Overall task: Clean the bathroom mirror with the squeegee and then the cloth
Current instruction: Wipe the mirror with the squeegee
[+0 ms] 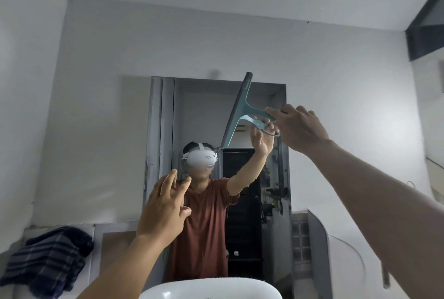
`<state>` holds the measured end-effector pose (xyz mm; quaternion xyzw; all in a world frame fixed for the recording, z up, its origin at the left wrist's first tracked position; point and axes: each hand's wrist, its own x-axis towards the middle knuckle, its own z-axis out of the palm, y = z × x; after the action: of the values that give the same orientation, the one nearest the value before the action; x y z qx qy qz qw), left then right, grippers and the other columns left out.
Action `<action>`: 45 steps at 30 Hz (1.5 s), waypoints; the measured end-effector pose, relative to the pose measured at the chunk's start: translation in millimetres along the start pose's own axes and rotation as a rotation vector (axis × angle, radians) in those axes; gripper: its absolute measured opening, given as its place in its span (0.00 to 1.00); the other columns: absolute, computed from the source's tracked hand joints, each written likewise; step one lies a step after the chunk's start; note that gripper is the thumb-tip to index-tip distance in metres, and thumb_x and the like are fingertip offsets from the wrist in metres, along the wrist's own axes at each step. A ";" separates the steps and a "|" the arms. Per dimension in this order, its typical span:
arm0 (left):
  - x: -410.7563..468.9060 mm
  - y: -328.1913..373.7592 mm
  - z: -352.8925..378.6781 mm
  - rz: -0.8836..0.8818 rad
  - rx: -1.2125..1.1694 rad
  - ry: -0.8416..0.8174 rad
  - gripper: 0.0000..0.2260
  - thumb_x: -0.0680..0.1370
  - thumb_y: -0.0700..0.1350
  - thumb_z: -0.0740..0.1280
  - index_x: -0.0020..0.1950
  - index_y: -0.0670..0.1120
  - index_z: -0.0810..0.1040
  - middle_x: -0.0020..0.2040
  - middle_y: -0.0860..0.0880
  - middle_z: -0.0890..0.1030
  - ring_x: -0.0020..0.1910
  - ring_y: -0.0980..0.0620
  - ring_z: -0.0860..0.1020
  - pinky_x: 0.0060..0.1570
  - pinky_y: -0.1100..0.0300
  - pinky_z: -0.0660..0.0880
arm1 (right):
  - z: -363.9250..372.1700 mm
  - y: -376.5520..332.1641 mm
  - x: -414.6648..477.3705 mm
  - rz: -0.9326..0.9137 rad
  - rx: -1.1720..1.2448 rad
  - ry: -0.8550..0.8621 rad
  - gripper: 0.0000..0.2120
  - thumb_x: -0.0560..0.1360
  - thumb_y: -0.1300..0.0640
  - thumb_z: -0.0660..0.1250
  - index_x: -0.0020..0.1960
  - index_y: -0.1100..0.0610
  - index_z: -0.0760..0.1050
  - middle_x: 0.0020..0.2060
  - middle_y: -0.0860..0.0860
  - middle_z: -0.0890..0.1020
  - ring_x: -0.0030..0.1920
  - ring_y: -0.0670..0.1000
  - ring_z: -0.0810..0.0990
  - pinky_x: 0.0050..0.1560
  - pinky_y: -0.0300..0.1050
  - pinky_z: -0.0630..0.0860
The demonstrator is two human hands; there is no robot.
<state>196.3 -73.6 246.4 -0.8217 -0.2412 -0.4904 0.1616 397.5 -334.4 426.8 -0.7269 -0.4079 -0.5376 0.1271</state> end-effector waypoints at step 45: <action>-7.0 -3.3 -9.8 0.075 0.007 0.005 0.36 0.71 0.49 0.77 0.76 0.47 0.68 0.74 0.37 0.64 0.73 0.36 0.63 0.65 0.40 0.72 | 58.5 -71.6 -71.8 0.442 0.630 -0.042 0.30 0.80 0.59 0.61 0.79 0.47 0.57 0.40 0.54 0.84 0.36 0.55 0.82 0.39 0.55 0.83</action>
<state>184.5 -77.5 244.9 -0.8283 -0.2116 -0.4852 0.1835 378.5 -285.3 322.2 -0.7337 -0.3889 -0.3305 0.4486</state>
